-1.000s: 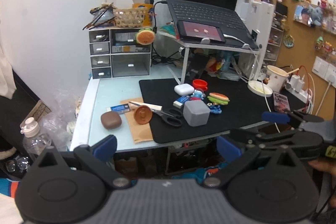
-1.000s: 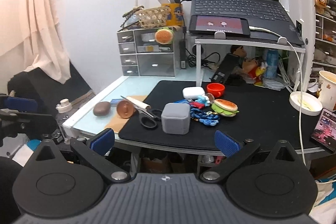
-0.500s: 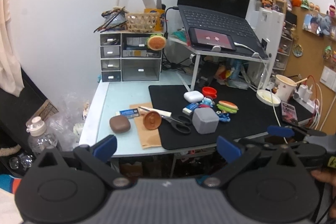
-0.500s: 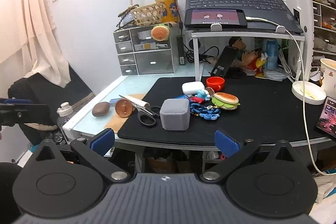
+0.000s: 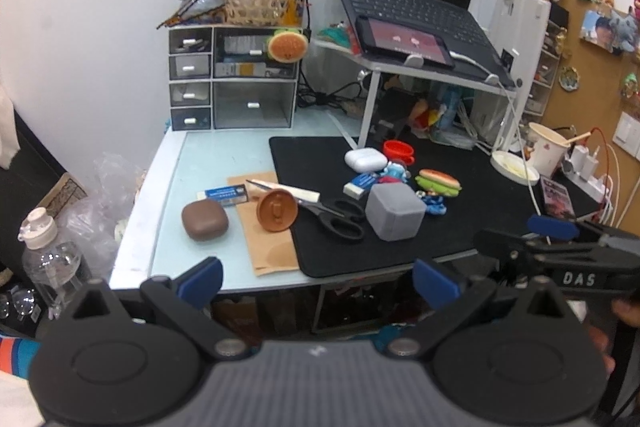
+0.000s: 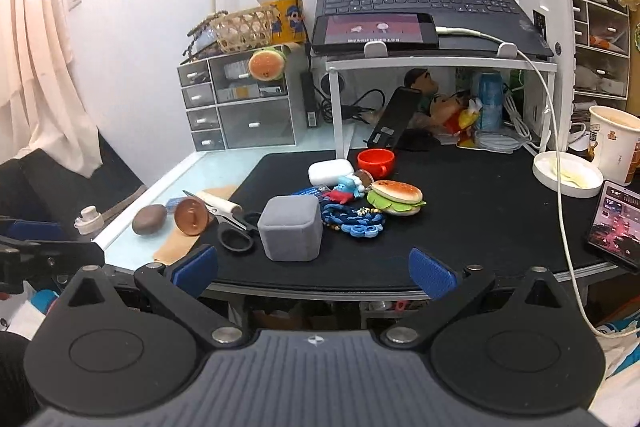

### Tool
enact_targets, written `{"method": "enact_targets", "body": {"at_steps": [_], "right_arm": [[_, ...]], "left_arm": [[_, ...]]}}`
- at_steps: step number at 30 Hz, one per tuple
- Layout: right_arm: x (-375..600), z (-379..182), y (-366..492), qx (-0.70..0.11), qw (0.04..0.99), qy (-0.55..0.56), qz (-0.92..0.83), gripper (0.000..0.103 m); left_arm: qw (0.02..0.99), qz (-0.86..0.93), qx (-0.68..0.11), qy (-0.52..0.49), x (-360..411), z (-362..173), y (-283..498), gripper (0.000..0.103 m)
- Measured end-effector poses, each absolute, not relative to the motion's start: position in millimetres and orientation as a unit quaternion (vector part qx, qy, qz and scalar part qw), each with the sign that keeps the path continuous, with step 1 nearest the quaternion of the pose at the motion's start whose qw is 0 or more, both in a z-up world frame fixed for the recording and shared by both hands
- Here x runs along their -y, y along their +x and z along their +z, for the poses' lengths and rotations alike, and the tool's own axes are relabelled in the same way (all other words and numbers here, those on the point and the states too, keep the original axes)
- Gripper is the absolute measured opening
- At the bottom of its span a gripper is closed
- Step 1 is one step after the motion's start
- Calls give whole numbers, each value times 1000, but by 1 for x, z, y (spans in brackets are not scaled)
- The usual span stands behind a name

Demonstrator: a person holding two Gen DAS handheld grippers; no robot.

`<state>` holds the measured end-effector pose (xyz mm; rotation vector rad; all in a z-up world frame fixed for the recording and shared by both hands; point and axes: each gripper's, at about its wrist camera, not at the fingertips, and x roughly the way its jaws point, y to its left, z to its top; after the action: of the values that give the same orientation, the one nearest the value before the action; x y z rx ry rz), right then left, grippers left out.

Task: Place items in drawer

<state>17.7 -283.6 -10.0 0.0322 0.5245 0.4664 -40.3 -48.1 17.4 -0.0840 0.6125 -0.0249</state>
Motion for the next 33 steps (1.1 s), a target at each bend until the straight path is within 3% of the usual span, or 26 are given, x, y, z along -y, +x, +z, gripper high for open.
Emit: {"method": "enact_targets", "body": {"at_steps": [18, 33], "right_arm": [[268, -11, 49, -261, 927, 5, 269, 103], [259, -8, 79, -244, 924, -60, 288, 103]], "left_arm": [[959, -28, -279, -22, 14, 22, 1, 101], [955, -66, -288, -17, 2, 46, 33, 89]]}}
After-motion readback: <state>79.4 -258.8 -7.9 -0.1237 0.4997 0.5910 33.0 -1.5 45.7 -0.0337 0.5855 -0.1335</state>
